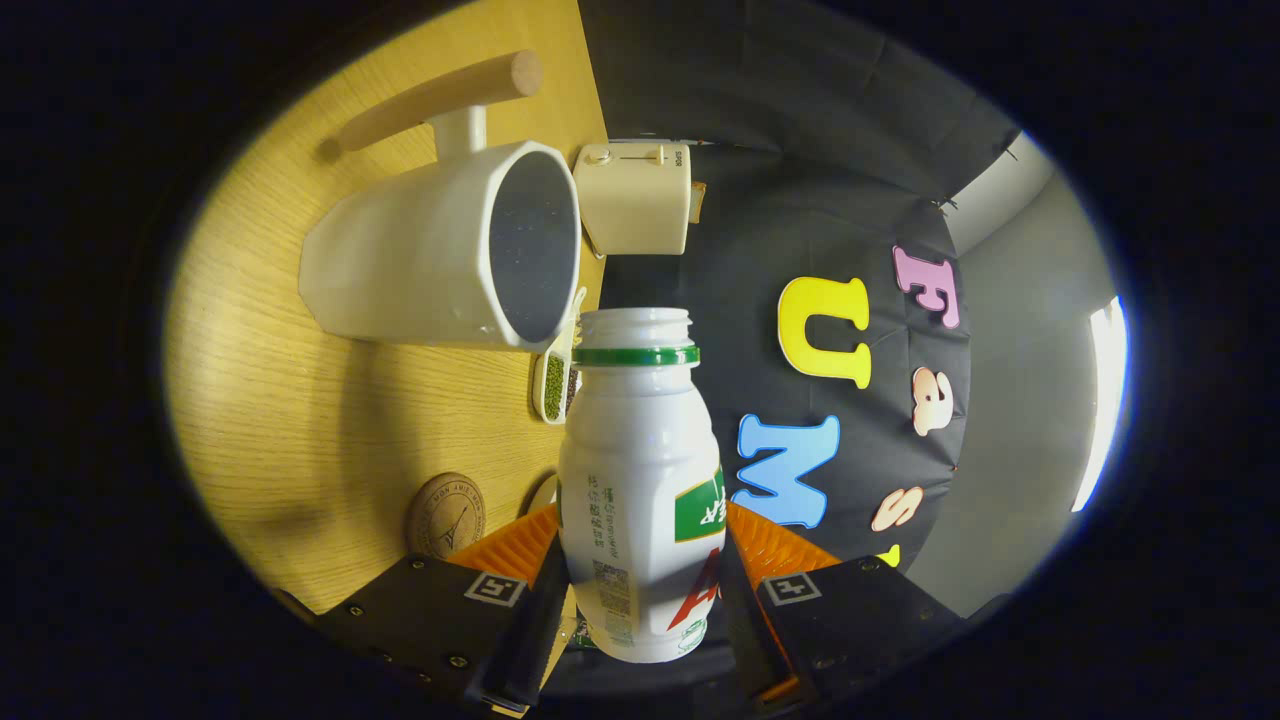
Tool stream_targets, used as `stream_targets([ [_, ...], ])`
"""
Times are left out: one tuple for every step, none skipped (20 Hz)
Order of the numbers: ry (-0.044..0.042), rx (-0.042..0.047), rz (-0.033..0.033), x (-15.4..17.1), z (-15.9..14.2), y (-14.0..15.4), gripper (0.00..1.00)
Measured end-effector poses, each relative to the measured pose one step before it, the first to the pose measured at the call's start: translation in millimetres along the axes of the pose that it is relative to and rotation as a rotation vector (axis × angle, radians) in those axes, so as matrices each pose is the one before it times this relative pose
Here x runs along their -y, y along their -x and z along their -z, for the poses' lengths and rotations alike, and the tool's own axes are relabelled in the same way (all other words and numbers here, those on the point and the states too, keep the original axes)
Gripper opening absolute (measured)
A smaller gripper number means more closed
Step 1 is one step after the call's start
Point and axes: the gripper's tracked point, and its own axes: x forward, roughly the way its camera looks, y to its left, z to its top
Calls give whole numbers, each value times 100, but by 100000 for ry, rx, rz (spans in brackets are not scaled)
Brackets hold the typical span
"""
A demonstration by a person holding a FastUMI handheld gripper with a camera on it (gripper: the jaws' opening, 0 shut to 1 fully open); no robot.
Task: Take the bottle from table, then pour the juice into the cup, finally place the bottle on the coaster
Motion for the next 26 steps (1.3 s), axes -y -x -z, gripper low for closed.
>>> stream_targets([
  [869,-112,376,24,-59,-16,71],
  [510,32,-377,-58,-51,-17,71],
  [315,-247,-156,-22,4,-80,71],
  [582,202,55,145,-99,34,71],
  [371,125,151,63,-175,-107,71],
  [381,14,-209,55,-61,6,71],
  [486,-91,98,11,-76,-75,71],
  [604,-69,269,213,-29,-38,71],
  [363,139,247,204,-1,44,71],
  [564,-2,27,56,-18,48,71],
  [549,-129,410,172,79,-19,71],
  [555,-83,411,162,46,69,71],
  [335,-54,227,218,-53,-69,71],
  [444,-234,275,143,65,110,71],
  [350,-37,52,70,10,-40,71],
  [165,105,-6,46,-43,40,71],
  [354,-72,9,89,56,-69,71],
  [578,-17,286,67,85,55,71],
  [608,-202,357,146,-77,44,71],
  [498,12,362,151,47,110,71],
  [401,-106,157,95,32,-62,71],
  [232,-82,197,90,158,34,71],
  [217,87,168,72,-74,19,71],
  [264,48,284,225,-33,14,71],
  [389,-21,166,181,-9,12,71],
  [509,98,113,91,70,36,71],
])
